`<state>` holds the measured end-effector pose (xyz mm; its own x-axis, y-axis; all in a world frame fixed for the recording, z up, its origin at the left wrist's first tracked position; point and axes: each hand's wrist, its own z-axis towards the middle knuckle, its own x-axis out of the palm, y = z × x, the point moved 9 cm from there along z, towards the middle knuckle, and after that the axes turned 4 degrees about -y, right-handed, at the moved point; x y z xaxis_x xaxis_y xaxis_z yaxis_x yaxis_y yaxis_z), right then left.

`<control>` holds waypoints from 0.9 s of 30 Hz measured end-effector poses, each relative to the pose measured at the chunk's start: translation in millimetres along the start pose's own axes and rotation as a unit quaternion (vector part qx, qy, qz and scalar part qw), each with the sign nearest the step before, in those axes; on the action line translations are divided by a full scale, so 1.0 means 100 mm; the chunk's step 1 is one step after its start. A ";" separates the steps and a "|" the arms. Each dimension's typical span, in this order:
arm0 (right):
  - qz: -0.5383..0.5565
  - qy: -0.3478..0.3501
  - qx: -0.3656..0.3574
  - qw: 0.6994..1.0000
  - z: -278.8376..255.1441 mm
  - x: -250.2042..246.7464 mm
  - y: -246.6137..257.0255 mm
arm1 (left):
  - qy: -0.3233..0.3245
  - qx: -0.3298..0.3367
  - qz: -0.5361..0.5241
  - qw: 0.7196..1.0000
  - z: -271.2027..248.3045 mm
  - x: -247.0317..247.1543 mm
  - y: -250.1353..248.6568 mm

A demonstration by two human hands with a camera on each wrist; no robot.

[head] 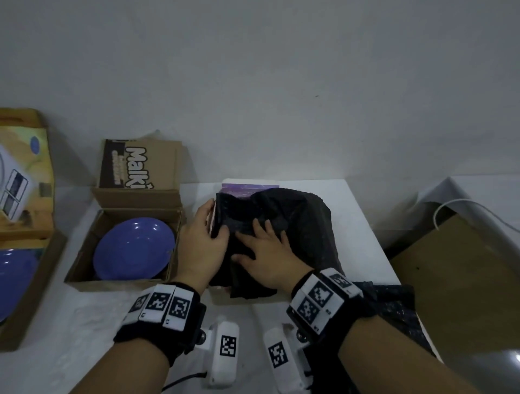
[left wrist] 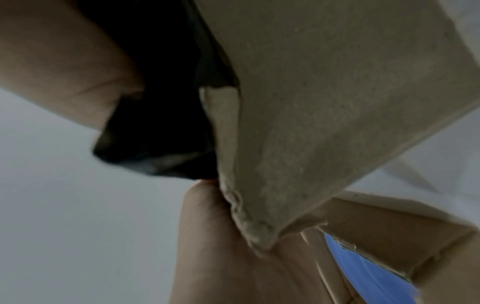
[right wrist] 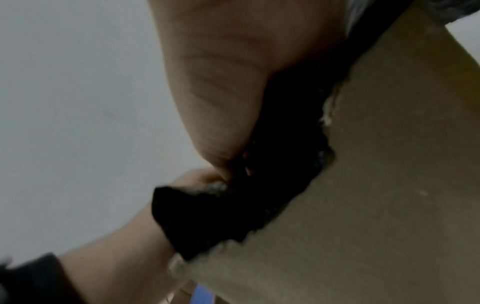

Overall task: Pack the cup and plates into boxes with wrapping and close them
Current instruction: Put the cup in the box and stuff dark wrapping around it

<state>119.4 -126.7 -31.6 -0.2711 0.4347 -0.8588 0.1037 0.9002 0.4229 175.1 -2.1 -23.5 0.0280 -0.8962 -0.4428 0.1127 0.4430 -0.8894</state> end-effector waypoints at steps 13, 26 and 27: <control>0.492 -0.086 0.364 0.786 -0.56 -0.21 -1.49 | 0.016 0.028 0.000 0.999 0.01 0.05 -0.01; -0.085 -0.410 0.024 0.908 -0.63 -1.16 -0.14 | 0.000 0.039 0.024 0.999 -0.01 0.03 -0.10; -0.134 -0.390 0.017 0.911 -0.58 -1.02 -0.04 | -0.001 0.035 0.025 0.999 -0.01 0.02 -0.09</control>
<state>91.1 -176.5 71.4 0.4697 0.0729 -0.8798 0.1676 0.9711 0.1699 173.3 -7.8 -16.9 0.0379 -0.8734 -0.4856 0.1808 0.4839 -0.8563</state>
